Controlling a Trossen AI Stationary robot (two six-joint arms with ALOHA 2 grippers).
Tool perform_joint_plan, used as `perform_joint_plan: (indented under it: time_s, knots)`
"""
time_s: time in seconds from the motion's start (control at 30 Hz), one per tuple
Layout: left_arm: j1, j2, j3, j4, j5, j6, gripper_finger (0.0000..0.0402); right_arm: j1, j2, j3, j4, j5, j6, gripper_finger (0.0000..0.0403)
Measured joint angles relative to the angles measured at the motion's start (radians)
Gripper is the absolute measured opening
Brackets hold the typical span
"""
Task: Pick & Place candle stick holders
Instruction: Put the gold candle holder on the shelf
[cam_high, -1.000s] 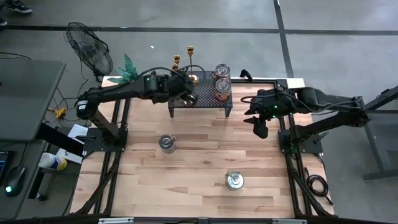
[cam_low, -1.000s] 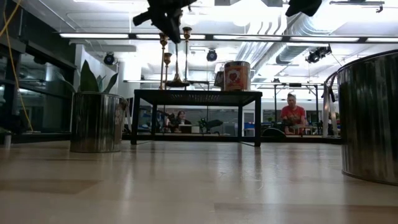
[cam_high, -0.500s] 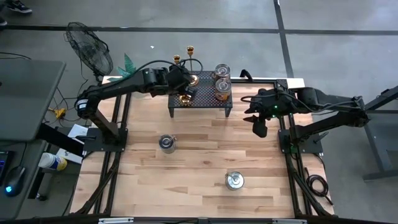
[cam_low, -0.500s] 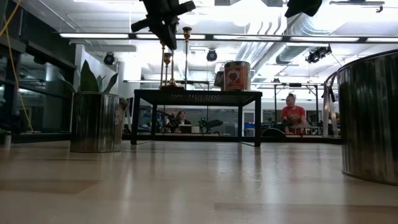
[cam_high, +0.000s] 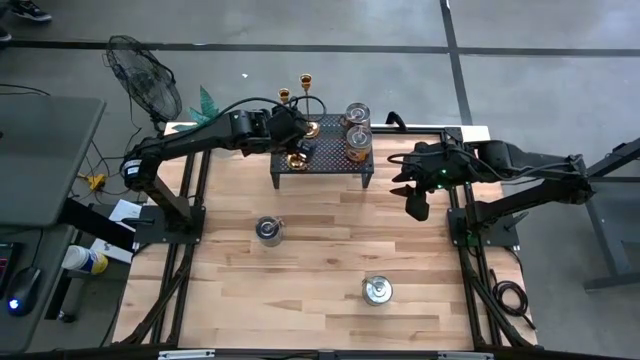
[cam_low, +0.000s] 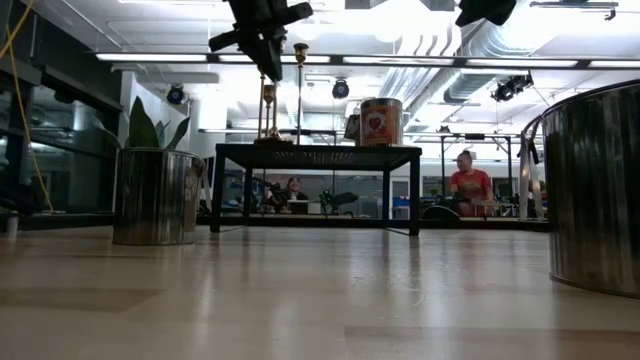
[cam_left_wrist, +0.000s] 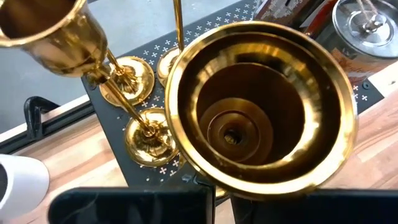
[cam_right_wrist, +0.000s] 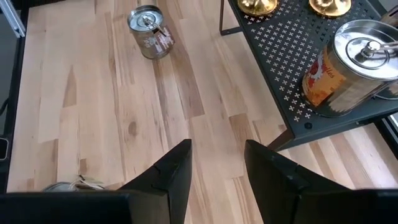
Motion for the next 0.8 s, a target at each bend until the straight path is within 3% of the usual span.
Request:
perform_joint_plan:
  time_s: [0.8]
  knots:
    - [0.000, 0.000, 0.000, -0.006, -0.015, 0.000, 0.0010, 0.000, 0.000, 0.000, 0.014, -0.001, 0.000, 0.0140]
